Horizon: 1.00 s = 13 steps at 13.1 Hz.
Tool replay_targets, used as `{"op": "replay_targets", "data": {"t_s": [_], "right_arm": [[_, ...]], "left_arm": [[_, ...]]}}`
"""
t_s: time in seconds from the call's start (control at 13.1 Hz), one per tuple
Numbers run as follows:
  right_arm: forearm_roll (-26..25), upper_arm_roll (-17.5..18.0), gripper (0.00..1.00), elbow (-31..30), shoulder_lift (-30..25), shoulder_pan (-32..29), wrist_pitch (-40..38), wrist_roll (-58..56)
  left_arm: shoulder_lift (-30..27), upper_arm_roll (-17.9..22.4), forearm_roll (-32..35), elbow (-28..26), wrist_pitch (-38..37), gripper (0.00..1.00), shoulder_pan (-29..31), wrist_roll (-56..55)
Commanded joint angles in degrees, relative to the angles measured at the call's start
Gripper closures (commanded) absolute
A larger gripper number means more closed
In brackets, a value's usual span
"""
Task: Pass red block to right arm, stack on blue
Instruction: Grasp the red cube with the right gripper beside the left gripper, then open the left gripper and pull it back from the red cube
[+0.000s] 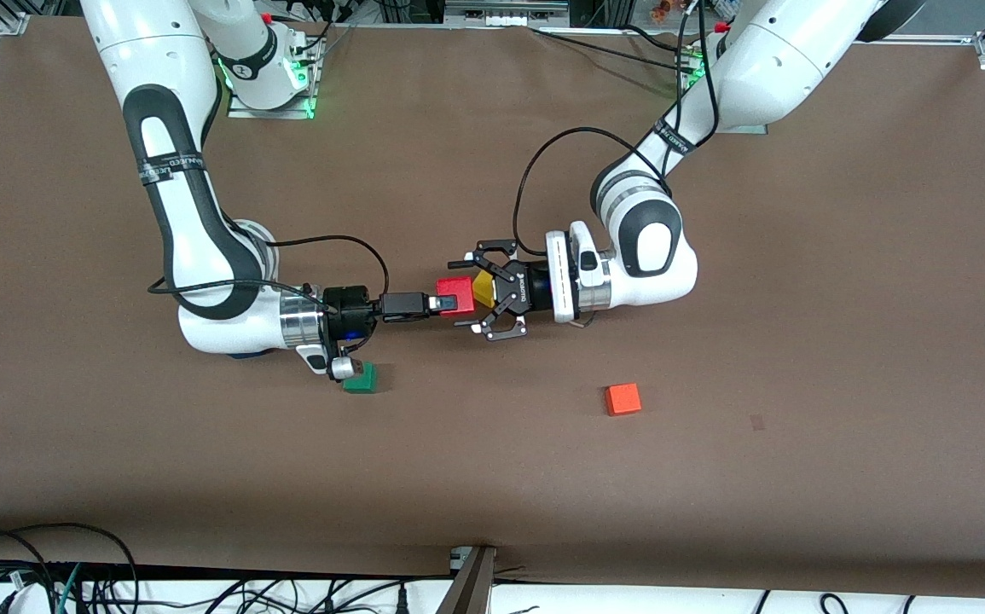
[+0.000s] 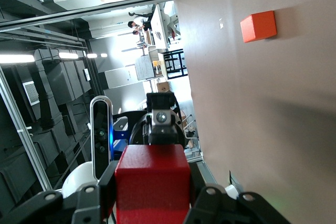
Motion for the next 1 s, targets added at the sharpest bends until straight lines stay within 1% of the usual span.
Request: {"op": "replay_targets", "data": {"t_s": [0.0, 0.15, 0.31, 0.38, 0.54, 0.61, 0.69, 0.77, 0.84, 0.92], "right_arm": [[1.8, -0.06, 0.95, -0.42, -0.34, -0.17, 0.16, -1.03], [1.36, -0.32, 0.95, -0.33, -0.43, -0.34, -0.19, -0.94], [0.4, -0.76, 0.95, -0.24, -0.78, -0.34, -0.01, -0.85], [-1.79, -1.46, 0.95, -0.16, -0.87, -0.34, 0.08, -0.77], [-6.53, -3.04, 0.95, 0.37, -1.05, -0.34, -0.19, -0.77], [-8.38, -4.35, 0.95, 0.72, -1.13, -0.34, -0.27, -0.77], [-11.01, -5.23, 0.95, 0.81, -1.57, -0.34, -0.27, -0.77], [-14.86, -6.37, 0.95, 1.33, -1.75, -0.34, -0.27, -0.77], [-20.21, -7.52, 0.95, 2.3, -2.01, -0.34, -0.27, -0.59], [-26.09, -8.66, 0.95, 2.48, -2.19, -0.34, -0.27, -0.07]], "left_arm": [[-1.17, -0.24, -1.94, -1.57, 0.11, 0.0, 0.13, -0.19], [-3.81, -0.33, -1.59, -3.68, 0.19, 0.0, 0.58, -3.96], [-5.39, -0.16, -0.89, -3.78, 0.19, 0.0, 1.27, -7.48], [-6.01, -0.07, 0.5, -3.78, 0.19, 0.0, 1.45, -10.02], [-8.02, -0.07, 5.85, -3.96, 0.19, 0.0, 2.94, -17.21], [-9.6, -0.07, 8.23, -4.91, 0.19, 0.0, 3.47, -21.25], [-10.92, 0.02, 10.6, -5.18, 0.19, 0.0, 3.74, -24.69], [-11.37, 0.02, 12.97, -5.19, 0.11, 0.0, 4.44, -27.94], [-12.33, 0.19, 16.91, -5.19, 0.11, 0.0, 4.88, -32.41], [-13.13, 0.28, 22.78, -4.93, 0.02, 0.0, 5.23, -38.55]]}}
